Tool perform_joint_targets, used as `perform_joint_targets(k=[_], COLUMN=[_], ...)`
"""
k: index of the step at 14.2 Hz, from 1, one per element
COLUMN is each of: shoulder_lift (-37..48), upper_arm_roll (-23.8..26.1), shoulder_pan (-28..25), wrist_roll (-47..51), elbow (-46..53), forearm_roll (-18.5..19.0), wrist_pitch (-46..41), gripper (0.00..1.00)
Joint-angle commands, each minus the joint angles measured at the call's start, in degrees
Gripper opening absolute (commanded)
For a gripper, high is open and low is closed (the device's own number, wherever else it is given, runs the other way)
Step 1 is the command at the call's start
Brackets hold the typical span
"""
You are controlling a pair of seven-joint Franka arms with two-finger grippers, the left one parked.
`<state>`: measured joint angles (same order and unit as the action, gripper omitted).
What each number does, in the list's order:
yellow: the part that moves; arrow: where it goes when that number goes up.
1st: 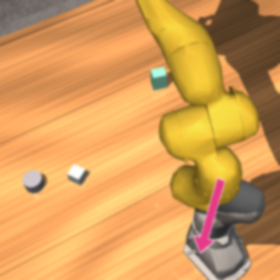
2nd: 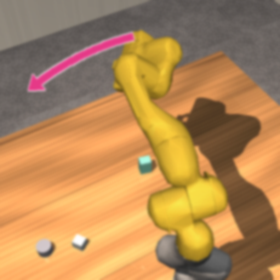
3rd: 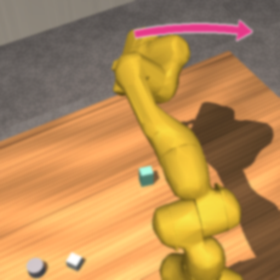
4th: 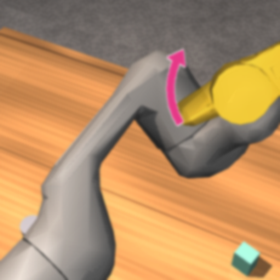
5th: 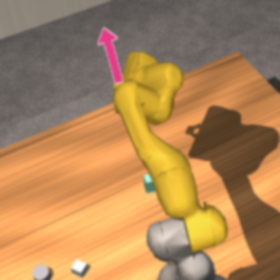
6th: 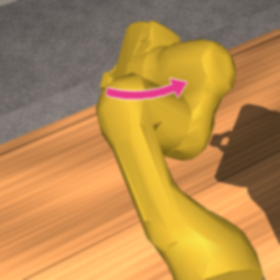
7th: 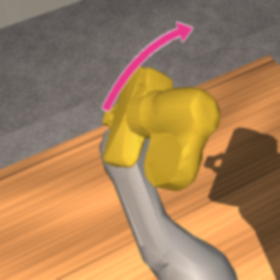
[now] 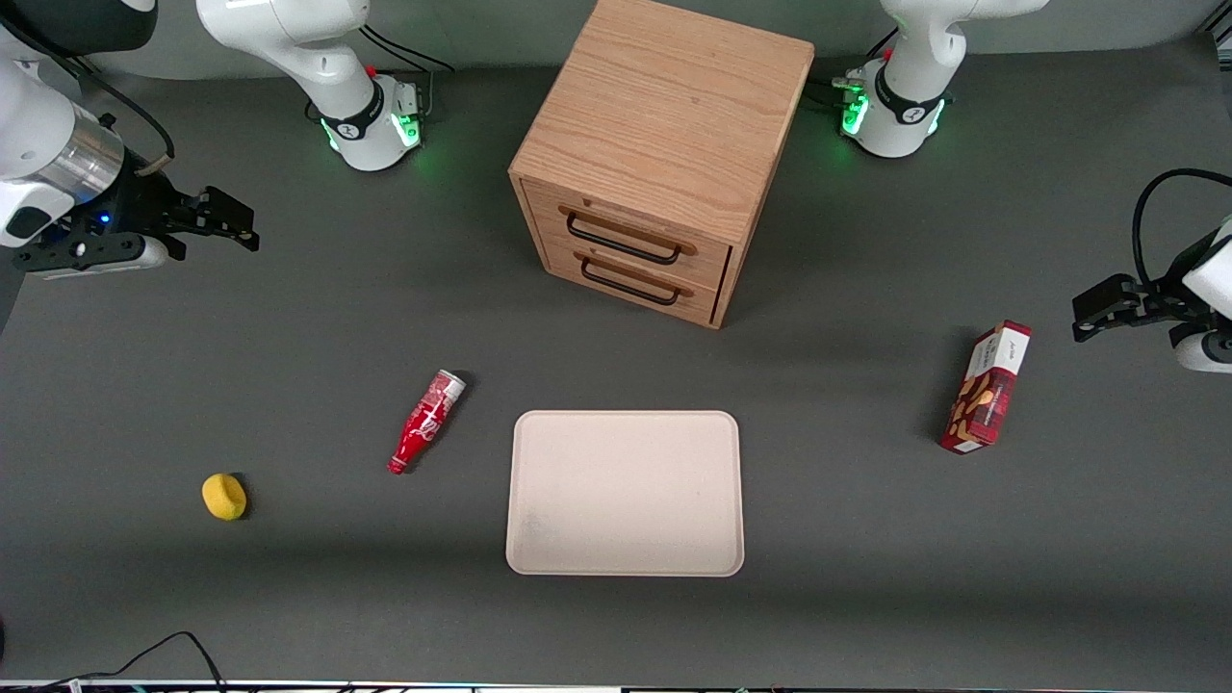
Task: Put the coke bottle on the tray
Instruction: 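Move the right gripper down over the red Coca-Cola bottle's cap end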
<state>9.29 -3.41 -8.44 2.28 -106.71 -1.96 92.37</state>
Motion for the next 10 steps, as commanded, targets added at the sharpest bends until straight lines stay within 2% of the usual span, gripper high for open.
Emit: perform_joint_targets(k=[1,5,7,10], shoulder_lift=[-5.05,-14.63,-18.41,-22.98], upper_arm_roll=[1.64,5.6,7.35,9.29], shoulder_pan=[-0.17,-0.17,-0.17,-0.17], wrist_roll=[7.08,18.52,27.3,33.39], elbow=[3.61,8.62,8.54,7.22], forearm_roll=[0.64,0.64,0.11,0.37], wrist_pitch=[-1.76,0.08,6.04,14.13], gripper=[1.0,1.0,1.0,1.0])
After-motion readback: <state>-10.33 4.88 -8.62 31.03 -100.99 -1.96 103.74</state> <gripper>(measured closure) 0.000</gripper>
